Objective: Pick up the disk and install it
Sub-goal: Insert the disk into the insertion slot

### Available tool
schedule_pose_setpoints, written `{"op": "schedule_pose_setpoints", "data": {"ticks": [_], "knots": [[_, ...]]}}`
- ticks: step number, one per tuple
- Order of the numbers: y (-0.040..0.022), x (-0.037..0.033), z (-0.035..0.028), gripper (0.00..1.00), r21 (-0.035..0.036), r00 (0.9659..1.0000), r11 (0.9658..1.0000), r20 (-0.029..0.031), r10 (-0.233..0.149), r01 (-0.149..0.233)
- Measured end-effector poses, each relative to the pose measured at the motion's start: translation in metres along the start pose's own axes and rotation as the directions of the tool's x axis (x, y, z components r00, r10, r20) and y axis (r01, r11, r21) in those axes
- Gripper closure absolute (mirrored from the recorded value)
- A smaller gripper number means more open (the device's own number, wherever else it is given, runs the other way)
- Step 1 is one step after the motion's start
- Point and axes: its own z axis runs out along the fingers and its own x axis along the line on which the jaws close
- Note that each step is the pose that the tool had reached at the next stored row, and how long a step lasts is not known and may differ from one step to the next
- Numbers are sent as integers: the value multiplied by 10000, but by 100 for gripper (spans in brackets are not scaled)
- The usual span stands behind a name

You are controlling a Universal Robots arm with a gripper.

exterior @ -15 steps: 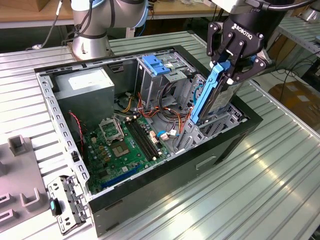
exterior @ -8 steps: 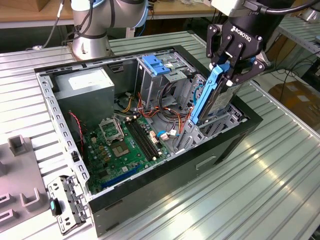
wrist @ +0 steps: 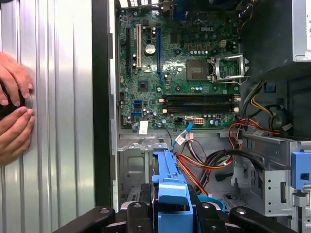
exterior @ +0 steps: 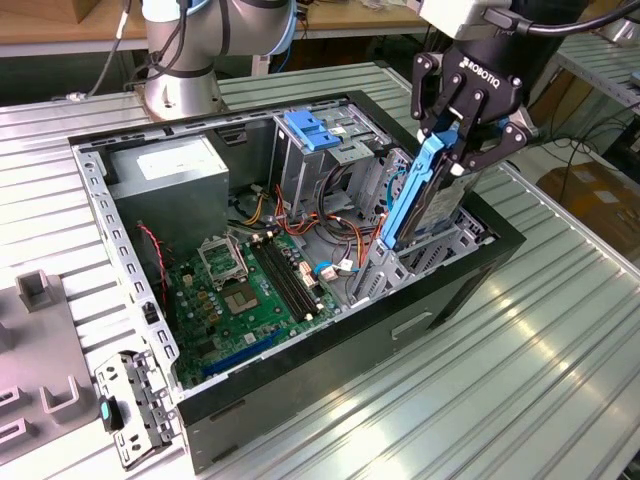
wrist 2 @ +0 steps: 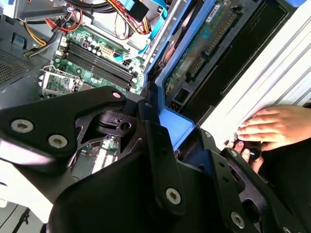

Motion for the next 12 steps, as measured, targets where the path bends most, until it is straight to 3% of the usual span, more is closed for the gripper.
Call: {"op": "schedule_pose_setpoints", "data": {"ticks": [12], "knots": [[-1, 0, 45, 62, 2, 10000, 10000, 4, -1, 1]]}}
